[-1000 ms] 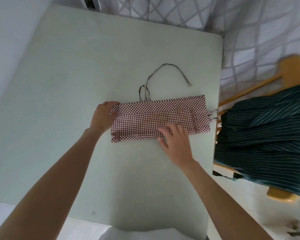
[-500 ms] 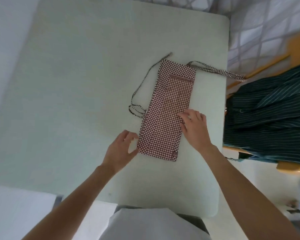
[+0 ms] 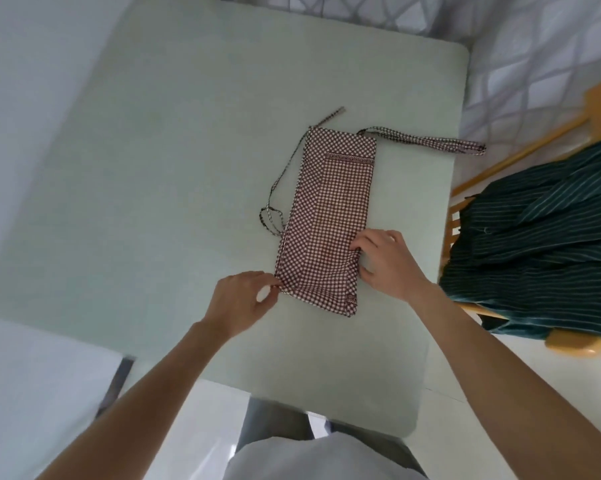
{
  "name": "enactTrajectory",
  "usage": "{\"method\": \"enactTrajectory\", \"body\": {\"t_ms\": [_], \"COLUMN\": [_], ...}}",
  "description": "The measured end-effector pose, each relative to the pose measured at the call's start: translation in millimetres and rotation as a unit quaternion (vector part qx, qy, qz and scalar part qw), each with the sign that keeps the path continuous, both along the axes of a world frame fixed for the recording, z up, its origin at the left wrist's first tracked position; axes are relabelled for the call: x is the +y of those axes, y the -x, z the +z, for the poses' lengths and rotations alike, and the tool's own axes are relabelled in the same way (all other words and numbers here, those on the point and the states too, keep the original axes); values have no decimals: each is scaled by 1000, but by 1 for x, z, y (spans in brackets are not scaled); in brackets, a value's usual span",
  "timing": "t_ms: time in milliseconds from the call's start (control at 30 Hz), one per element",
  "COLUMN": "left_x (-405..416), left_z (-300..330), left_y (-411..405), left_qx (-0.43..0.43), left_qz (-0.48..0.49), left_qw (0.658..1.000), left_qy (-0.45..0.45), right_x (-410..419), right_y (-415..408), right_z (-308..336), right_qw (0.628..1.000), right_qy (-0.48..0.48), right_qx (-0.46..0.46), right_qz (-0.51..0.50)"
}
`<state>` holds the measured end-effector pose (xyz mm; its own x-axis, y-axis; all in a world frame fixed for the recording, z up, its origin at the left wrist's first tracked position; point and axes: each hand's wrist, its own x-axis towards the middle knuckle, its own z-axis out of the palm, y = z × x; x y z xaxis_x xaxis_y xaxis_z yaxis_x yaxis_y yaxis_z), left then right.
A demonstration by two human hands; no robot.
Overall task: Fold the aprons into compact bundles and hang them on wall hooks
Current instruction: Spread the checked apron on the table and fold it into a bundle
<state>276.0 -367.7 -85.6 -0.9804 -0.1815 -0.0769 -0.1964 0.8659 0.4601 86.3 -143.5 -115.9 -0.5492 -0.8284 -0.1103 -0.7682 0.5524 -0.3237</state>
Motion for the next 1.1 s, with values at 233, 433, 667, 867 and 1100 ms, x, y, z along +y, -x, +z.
{"method": "enactTrajectory", "body": {"t_ms": [233, 433, 667, 867, 1100], "left_x": [41, 27, 1, -5, 3], "left_z": [45, 61, 25, -4, -7], "left_y": [10, 87, 197, 233, 235], "left_qx": [120, 145, 16, -56, -68], "left_qz": [108, 131, 105, 110, 169], "left_qw": [982, 974, 990, 988, 976], "left_qy": [-101, -113, -96, -90, -119], "right_x": [45, 43, 33, 24, 25], "right_y": [-26, -21, 7, 22, 18], "right_z": [-4, 13, 8, 3, -1], "right_qw": [998, 926, 896, 897, 907], "right_qy": [60, 171, 165, 105, 94], "right_qx": [-13, -230, -179, -139, -106], "right_qz": [16, -245, -372, -407, -398]}}
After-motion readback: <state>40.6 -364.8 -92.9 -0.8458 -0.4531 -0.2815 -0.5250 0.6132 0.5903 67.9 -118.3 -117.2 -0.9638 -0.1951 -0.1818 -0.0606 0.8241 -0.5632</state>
